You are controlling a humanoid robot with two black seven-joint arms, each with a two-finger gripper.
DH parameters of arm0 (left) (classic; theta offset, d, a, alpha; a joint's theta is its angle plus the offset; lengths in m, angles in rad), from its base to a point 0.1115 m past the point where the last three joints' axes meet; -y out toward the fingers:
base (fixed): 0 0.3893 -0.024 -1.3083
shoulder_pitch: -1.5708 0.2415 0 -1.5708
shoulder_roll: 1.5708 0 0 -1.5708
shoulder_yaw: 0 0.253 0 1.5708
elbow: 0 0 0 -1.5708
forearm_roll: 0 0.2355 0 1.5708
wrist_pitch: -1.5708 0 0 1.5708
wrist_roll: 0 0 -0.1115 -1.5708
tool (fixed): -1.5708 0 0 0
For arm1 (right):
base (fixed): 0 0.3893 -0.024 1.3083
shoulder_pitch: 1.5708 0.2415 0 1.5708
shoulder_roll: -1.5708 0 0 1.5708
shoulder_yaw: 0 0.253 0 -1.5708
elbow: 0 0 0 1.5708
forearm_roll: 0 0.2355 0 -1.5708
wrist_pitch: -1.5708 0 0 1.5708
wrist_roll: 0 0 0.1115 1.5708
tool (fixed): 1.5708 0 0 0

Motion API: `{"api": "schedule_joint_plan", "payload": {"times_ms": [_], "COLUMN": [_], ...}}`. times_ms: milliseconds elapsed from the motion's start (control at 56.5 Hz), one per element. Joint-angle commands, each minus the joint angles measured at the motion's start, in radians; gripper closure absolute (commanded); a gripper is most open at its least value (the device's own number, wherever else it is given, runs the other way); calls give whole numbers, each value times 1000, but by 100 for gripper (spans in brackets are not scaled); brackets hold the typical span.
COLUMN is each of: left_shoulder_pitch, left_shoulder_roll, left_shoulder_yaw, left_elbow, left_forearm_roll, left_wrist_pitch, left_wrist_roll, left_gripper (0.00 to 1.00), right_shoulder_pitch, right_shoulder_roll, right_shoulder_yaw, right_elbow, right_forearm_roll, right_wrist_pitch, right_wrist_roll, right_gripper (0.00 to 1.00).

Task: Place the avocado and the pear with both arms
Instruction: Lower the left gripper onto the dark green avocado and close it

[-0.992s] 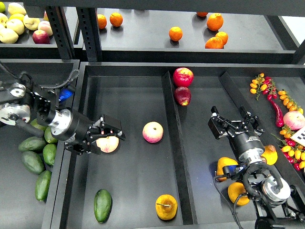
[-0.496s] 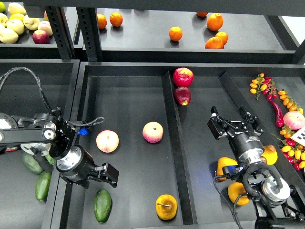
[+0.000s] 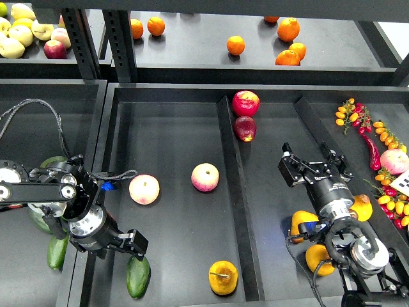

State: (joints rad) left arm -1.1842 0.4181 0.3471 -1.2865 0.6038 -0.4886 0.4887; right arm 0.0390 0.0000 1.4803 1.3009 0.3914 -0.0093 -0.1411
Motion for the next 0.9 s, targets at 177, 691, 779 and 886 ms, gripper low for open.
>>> {"api": "schedule_joint_plan", "payload": {"times_ms": [177, 691, 779, 886], "left_shoulder_pitch": [0, 0, 1, 8], "left_shoulder_roll": [-116, -186, -194, -202], "left_shoulder_yaw": [44, 122, 138, 147], "left_elbow": [82, 217, 228, 249], "left_forearm_roll": [-9, -7, -7, -10], "left_wrist_pitch": [0, 0, 0, 0], "left_wrist_roll": [0, 0, 0, 0], "left_gripper": [0, 0, 0, 0], "right_shoulder_pitch": [30, 42, 42, 42], "right_shoulder_roll": [0, 0, 0, 0], "right_shoulder_yaw": [0, 0, -1, 0], "right_elbow": [-2, 1, 1, 1], "right_forearm_roll": [-28, -29, -29, -29], "right_wrist_pitch": [-3, -21, -21, -21], "right_wrist_roll": [0, 0, 0, 0], "right_gripper": [0, 0, 0, 0]}}
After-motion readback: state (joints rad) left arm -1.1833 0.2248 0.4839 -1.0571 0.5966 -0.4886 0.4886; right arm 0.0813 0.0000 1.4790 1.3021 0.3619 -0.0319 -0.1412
